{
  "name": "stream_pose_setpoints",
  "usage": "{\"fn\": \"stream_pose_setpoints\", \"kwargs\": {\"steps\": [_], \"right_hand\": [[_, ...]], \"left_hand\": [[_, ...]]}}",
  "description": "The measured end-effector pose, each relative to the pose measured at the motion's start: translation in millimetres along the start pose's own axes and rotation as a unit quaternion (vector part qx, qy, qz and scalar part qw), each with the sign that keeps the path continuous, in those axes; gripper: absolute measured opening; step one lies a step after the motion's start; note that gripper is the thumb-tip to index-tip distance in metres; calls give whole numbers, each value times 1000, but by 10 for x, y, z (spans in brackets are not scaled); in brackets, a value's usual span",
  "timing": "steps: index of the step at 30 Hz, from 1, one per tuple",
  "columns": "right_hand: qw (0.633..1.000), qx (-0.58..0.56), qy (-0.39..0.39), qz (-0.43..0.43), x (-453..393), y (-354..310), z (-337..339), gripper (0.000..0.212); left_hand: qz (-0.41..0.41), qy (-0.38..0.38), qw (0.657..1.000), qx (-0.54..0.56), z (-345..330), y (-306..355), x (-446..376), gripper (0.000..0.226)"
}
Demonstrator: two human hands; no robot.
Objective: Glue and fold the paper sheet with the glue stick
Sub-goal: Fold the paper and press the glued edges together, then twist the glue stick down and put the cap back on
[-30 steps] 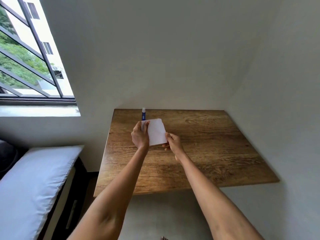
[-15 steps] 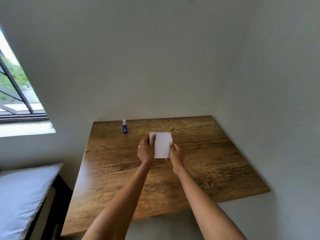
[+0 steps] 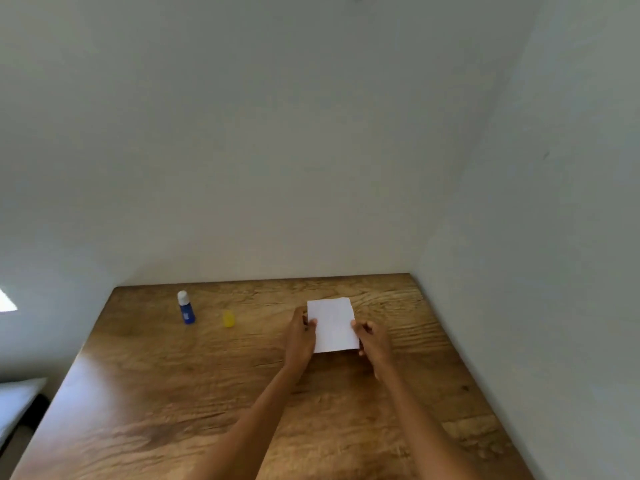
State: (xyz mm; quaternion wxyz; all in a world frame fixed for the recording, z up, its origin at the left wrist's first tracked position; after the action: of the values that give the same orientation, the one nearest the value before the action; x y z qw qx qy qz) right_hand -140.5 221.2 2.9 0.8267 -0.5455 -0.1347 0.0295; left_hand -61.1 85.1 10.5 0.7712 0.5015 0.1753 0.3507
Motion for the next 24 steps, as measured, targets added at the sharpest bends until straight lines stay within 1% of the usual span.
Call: {"fn": "stream_pose_setpoints", "kwargs": {"steps": [1, 4, 6, 8, 11, 13, 16, 18, 20, 22, 24], "right_hand": [[1000, 13, 11, -5, -99, 23, 31, 26], [996, 88, 25, -12, -317, 60, 69, 32], [986, 161, 34, -1, -399, 63, 48, 36], [971, 234, 51, 22, -432, 72, 3, 34], [961, 262, 70, 47, -437, 96, -57, 37], [956, 278, 73, 57, -433, 109, -77, 39], [950, 295, 78, 66, -428, 90, -84, 38], [957, 265, 91, 72, -421, 100, -88, 32], [964, 218, 124, 87, -371, 77, -102, 29], [962, 195, 140, 128, -254, -15, -217, 30], [961, 186, 112, 171, -126, -136, -444, 32]], "left_hand": [[-2, 9, 1000, -11, -49, 18, -62, 36], [5, 35, 998, -48, -145, 11, -180, 54], [-14, 37, 994, -106, -214, -27, -249, 58], [-49, 36, 983, -175, -264, -75, -306, 55], [-95, 37, 962, -255, -293, -141, -356, 46], [-127, 41, 953, -272, -302, -193, -364, 37], [-156, 62, 948, -272, -308, -220, -359, 26], [-154, 81, 954, -246, -287, -202, -332, 26], [-145, 100, 965, -195, -245, -187, -279, 26], [-140, 129, 971, -143, -120, -219, -189, 25], [-134, 151, 974, -105, 42, -285, -106, 24]]}}
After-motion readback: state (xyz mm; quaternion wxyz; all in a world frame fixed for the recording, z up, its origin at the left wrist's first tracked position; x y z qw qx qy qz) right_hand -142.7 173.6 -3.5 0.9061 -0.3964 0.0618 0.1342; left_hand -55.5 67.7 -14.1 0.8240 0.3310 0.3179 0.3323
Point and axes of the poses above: each hand's wrist, its own x-axis away from the middle knuckle, its own z-axis out of the back of the hand, y = z × x, the point moved 1 cm from there along -x, towards the middle knuckle, and after that the axes turned 3 degrees about y, right-handed, at the moved point
